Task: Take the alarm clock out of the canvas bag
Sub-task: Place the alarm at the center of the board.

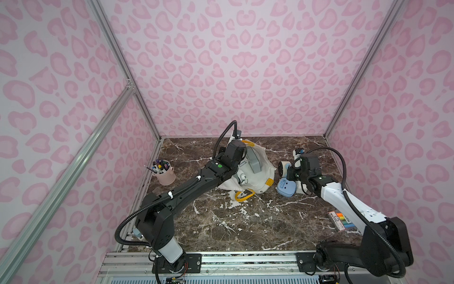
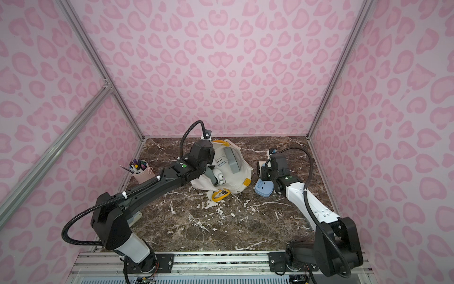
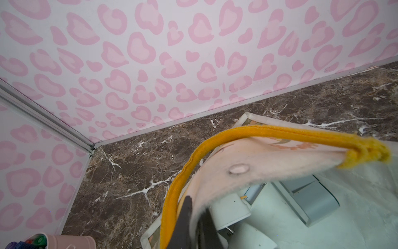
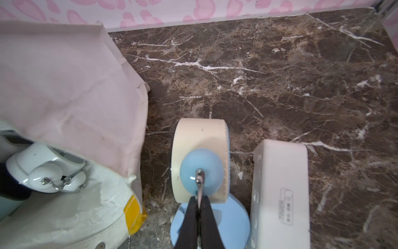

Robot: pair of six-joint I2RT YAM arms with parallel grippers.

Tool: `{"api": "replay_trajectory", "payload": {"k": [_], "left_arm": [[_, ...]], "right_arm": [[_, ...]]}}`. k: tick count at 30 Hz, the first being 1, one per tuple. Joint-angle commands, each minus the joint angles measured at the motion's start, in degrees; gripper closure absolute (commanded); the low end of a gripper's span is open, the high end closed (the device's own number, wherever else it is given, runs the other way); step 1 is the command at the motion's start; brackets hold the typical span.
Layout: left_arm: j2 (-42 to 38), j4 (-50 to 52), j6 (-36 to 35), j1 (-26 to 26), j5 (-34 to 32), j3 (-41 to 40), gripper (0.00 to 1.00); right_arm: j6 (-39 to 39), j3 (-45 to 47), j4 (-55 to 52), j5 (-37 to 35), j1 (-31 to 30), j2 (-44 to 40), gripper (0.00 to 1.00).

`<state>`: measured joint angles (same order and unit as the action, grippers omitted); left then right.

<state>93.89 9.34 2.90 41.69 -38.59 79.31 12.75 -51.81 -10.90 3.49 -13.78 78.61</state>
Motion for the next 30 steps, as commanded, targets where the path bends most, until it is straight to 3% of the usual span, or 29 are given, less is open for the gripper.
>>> {"api": "replay_trajectory", "payload": {"k": [1, 14, 30], "left_arm": [[-0.2, -0.5, -0.5, 0.1, -1.0, -0.4, 0.97], [-0.2, -0.6, 0.1, 0.5, -0.9, -1.1, 0.97], [0.4, -0.6, -0.4, 0.4, -1.2, -1.0, 0.97]], "right_arm": [[-1.1, -2.4, 4.4, 0.3, 0.1, 4.1, 1.0], [-1.5, -6.8, 6.3, -3.4, 0.0, 15.3, 1.0], [1.0, -2.8, 1.9, -2.3, -0.2, 16.0, 1.0]]}}
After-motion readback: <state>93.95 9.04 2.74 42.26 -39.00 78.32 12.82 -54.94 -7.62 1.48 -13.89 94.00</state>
